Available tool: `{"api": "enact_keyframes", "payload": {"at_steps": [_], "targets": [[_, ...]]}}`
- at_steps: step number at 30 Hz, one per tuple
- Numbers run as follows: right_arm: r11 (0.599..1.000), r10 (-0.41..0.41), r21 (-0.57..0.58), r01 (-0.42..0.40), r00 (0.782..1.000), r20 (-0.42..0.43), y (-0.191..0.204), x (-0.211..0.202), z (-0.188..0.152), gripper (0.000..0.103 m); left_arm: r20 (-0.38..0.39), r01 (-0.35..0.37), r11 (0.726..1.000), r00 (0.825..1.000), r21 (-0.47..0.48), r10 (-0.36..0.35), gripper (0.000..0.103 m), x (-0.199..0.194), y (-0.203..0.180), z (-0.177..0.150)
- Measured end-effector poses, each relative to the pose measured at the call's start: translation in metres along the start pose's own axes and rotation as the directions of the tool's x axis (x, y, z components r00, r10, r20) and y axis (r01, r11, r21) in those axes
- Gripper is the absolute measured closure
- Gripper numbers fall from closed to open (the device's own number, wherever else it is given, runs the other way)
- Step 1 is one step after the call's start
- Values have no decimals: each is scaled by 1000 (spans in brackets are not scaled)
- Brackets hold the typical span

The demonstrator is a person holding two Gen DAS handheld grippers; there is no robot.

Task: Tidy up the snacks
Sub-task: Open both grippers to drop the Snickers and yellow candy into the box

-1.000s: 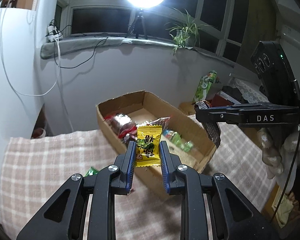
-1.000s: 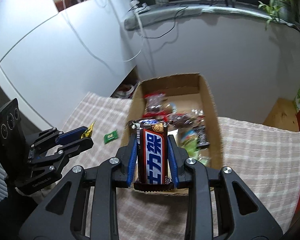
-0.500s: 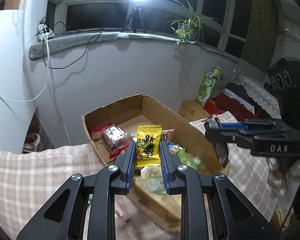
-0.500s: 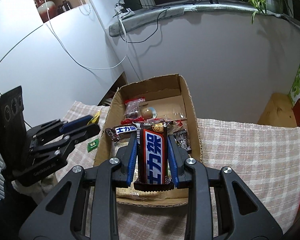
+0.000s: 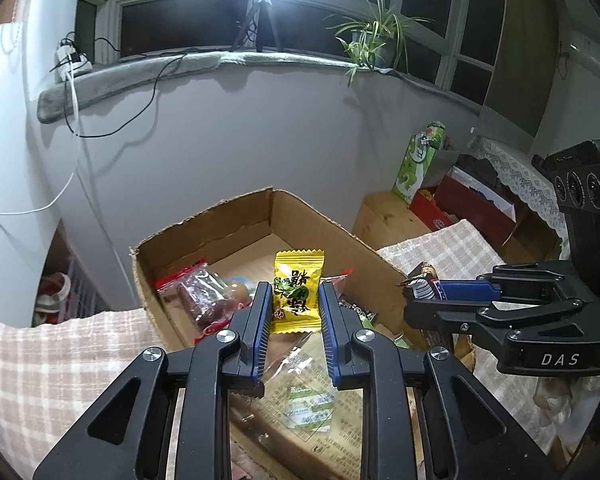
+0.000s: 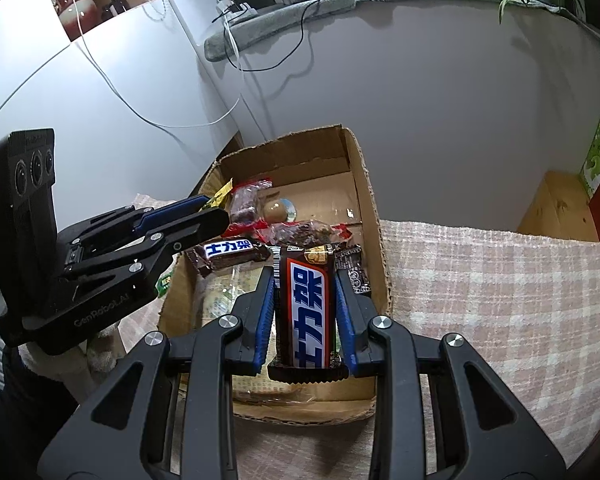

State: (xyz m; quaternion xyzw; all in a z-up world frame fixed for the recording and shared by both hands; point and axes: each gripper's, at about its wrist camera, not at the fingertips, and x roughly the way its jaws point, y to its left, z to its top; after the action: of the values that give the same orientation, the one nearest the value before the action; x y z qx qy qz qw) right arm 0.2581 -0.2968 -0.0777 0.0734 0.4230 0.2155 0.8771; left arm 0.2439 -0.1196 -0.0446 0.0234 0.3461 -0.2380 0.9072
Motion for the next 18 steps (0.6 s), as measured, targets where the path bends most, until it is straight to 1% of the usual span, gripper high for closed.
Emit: {"api": "enact_keyframes", "payload": {"at_steps": [8,10,11,12,13,14,15,18], "targets": [[1000,-6,-12,6,1000,-8,2,-1,-1,73,-5,-5,1000,1000,9,5,80,1,-4,1],[1000,-9,-15,9,1000,-10,3,-1,-1,72,-7,-10,1000,1000,9,10,74,2,-4,2],[1000,-11,-17,11,1000,-11,3,-1,-1,70,-6,-11,1000,1000,9,11,62,1,-4,2],[1000,-13,-18,13,1000,-10,4,-1,-1,56,1,-14,1000,1000,7,14,52,0,-4,3],[1000,-20,-20,20,1000,-6,4,-1,-1,39,5,-16,1000,1000,7,16,49,0,-4,3],[999,-24,-24,24,1000,1,5,-2,-2,34,8,-16,1000,1000,7,16,49,-1,-4,3],[999,-32,-29,33,999,15,6,-5,-2,31,9,-16,1000,1000,6,16,49,-1,-4,3],[998,-42,-38,42,999,17,7,-6,-3,30,8,-20,1000,1000,3,20,49,-1,-3,4]]}}
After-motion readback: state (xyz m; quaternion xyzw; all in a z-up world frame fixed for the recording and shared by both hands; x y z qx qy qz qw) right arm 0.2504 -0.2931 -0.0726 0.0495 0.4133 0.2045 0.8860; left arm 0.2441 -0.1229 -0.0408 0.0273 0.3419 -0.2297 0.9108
